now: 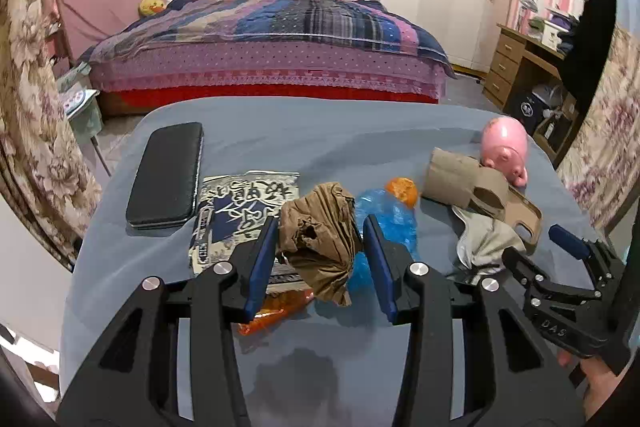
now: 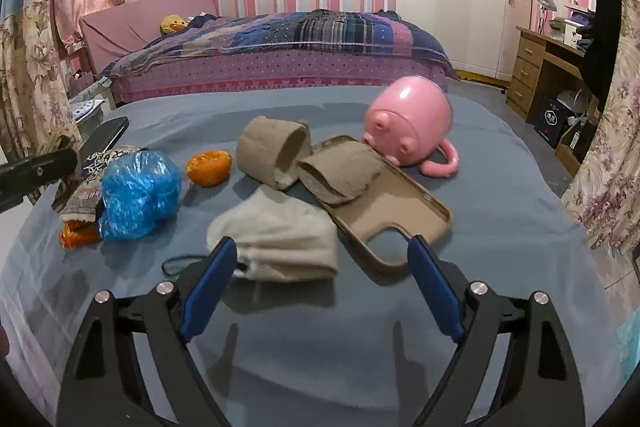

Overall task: Collect trash
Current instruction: 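Grasp the brown crumpled paper with the left tool while the right tool grasps the beige cloth, then carry the paper and cloth over the blue basket and open both tools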

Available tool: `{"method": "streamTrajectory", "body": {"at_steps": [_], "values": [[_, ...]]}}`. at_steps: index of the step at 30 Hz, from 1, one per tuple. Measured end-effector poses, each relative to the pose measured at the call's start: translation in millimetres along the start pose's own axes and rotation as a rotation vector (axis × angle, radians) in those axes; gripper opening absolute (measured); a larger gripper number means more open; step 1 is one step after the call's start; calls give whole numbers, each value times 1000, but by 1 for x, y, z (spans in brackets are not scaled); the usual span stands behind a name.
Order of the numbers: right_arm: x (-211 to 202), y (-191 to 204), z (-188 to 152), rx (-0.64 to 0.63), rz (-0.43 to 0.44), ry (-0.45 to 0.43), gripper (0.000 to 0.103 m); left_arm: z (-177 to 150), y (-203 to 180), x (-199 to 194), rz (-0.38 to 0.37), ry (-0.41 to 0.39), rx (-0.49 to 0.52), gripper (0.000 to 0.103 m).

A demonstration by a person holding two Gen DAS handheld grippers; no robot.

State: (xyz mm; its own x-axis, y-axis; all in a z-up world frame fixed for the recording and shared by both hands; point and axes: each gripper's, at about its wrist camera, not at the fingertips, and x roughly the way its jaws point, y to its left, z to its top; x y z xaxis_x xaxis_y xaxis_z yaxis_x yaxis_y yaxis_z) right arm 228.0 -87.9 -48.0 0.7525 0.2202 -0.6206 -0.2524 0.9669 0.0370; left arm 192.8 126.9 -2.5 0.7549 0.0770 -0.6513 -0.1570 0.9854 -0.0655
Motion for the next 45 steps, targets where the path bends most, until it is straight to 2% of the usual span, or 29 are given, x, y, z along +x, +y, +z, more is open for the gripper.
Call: {"method": "streamTrajectory", "body": {"at_steps": [4,8,12,13,16,21,29,34,41,45], "values": [[22,13,3,-10,20,69,74,2,3,-2,-22,-9,-20,43],[36,17,4,-5,55,123,62,0,-4,-2,-15,-10,12,43],[37,19,2,-3,99,125,39,2,-8,-1,-25,-2,23,43],[34,19,0,-3,113,117,30,2,-9,-2,-25,-2,26,43],[20,15,-3,-4,104,67,24,1,-10,-3,-24,-2,34,43],[-8,-5,-9,-25,79,39,24,2,-14,-2,-39,4,30,43],[-76,-70,-18,7,-6,-23,24,0,-44,-9,-93,-7,88,43],[-127,-108,-26,39,-85,-94,24,1,-67,-18,-177,-19,112,43],[-170,-156,-44,86,-198,-152,24,-2,-129,-26,-307,-30,163,43],[-190,-196,-52,182,-272,-188,24,-9,-177,-33,-352,-47,231,43]]}}
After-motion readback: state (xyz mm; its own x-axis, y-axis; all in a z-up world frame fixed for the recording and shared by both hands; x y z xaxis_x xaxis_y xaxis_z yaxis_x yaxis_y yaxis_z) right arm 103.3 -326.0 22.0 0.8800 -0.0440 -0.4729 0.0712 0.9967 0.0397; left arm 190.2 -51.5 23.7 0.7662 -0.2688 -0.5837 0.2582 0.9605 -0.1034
